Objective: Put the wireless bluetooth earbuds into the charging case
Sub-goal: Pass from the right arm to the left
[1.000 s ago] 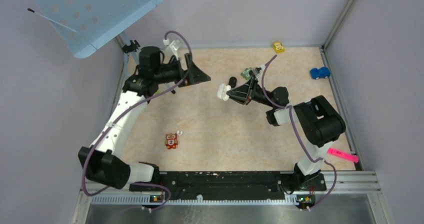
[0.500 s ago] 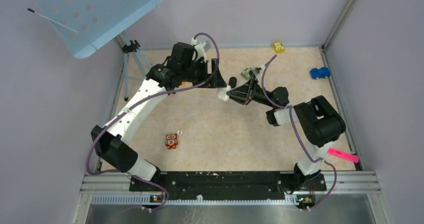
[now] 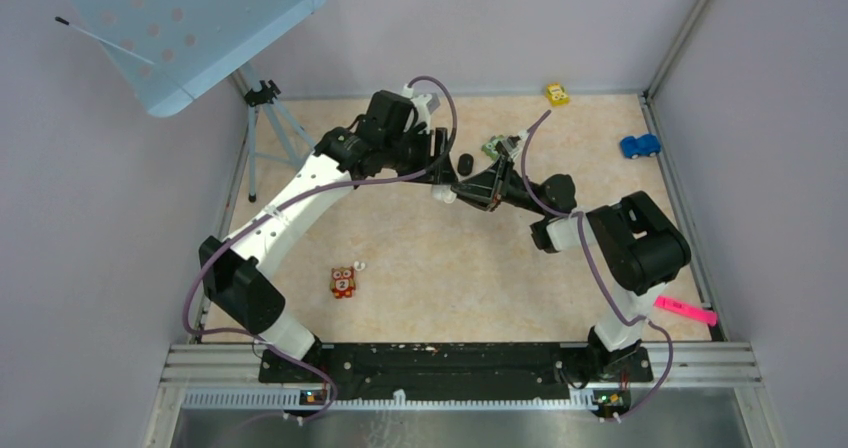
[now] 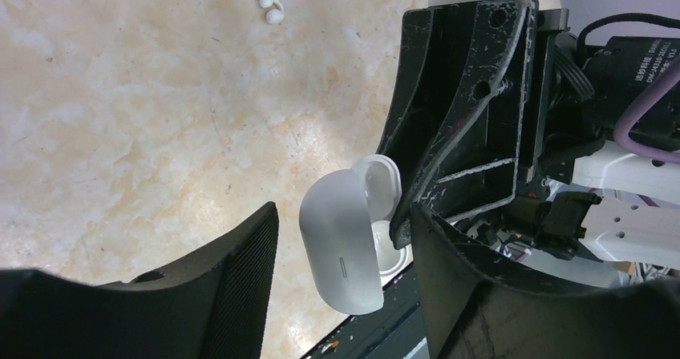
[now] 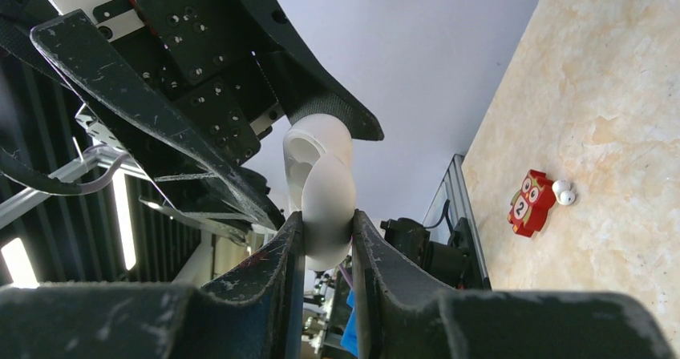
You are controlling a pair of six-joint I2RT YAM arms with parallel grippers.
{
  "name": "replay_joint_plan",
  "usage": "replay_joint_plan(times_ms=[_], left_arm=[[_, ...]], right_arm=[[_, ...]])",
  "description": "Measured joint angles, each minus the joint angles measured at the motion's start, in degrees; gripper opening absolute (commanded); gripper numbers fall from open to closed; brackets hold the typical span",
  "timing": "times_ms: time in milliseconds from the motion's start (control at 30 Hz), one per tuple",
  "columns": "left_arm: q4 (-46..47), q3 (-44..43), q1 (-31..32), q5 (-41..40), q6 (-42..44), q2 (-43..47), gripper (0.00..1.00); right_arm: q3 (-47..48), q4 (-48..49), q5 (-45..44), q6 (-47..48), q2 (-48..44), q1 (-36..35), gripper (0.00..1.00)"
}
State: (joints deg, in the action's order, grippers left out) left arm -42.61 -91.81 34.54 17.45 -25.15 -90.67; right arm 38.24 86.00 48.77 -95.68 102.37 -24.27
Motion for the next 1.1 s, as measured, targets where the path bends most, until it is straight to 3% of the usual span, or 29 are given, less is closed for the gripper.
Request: replay_joint_plan(times_ms=[100, 367, 700, 767, 900, 1100], left_arm=[[0.0, 0.0, 0.0, -0.6, 0.0, 0.0, 0.69], [-0.1, 0.0, 0.0, -3.2, 0.2, 0.0, 0.63], [0.3, 0.1, 0.0, -2.6, 0.7, 0.5, 0.38], [0.7, 0.2, 0.0, -2.0, 0.7, 0.7, 0.29], [1.6, 1.1, -0.1, -1.9, 0.9, 1.2, 0.21], [2.7, 2.6, -0.2, -0.3, 0.9, 1.6, 0.2]], right_arm=[[0.0, 0.0, 0.0, 0.0, 0.0, 0.0, 0.03], [0.0, 0.0, 0.1, 0.0, 0.0, -0.1, 0.03], [0.0, 0.0, 0.2, 0.0, 0.0, -0.4, 0.06], [0.1, 0.0, 0.2, 0.0, 0.0, -0.4, 0.14], [0.0, 0.2, 0.2, -0.1, 0.0, -0.4, 0.47], [0.1, 0.3, 0.2, -0.5, 0.0, -0.5, 0.65]])
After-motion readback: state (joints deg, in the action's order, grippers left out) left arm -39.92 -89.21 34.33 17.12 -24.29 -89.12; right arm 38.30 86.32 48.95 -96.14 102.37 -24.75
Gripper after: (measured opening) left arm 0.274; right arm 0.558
